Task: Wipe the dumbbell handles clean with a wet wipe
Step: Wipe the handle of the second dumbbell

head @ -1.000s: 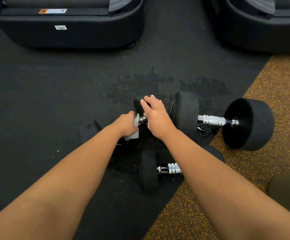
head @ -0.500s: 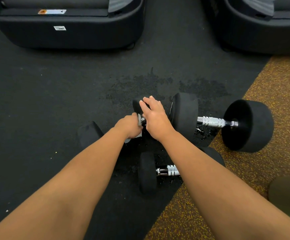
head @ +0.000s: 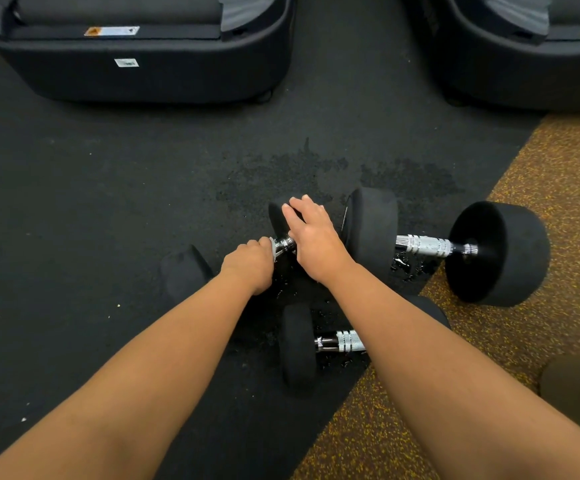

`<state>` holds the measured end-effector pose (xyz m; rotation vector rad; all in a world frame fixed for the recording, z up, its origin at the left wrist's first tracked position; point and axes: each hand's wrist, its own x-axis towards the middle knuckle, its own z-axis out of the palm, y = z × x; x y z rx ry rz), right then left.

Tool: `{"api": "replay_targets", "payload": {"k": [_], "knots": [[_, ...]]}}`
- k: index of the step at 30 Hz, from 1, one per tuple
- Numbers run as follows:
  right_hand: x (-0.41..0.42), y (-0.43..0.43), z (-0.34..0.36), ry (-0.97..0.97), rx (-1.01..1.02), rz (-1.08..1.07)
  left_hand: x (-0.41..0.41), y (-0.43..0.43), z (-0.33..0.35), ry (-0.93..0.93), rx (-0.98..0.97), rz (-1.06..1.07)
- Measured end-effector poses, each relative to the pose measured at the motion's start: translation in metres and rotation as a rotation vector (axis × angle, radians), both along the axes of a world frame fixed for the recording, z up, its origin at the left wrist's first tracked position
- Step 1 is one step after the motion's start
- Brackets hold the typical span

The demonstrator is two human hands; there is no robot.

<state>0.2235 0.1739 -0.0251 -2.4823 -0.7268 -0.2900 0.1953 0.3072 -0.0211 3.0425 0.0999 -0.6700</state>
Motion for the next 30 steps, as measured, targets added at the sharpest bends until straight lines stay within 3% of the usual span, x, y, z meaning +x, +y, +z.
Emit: {"api": "replay_targets", "payload": {"k": [11,19,30], "knots": [[0.0,-0.001,0.002,0.028,-0.015,0.0,-0.005,0.017,0.01,0.151,0.146,0.063],[-0.003,-0.001,0.002,0.025,-0.014,0.006,-0.018,0.01,0.006,0.012,0.212,0.053],[-0.002,0.002,0.001,-0.002,0.002,-0.02,-0.005,0.004,0.003,0.009,0.047,0.043]]}}
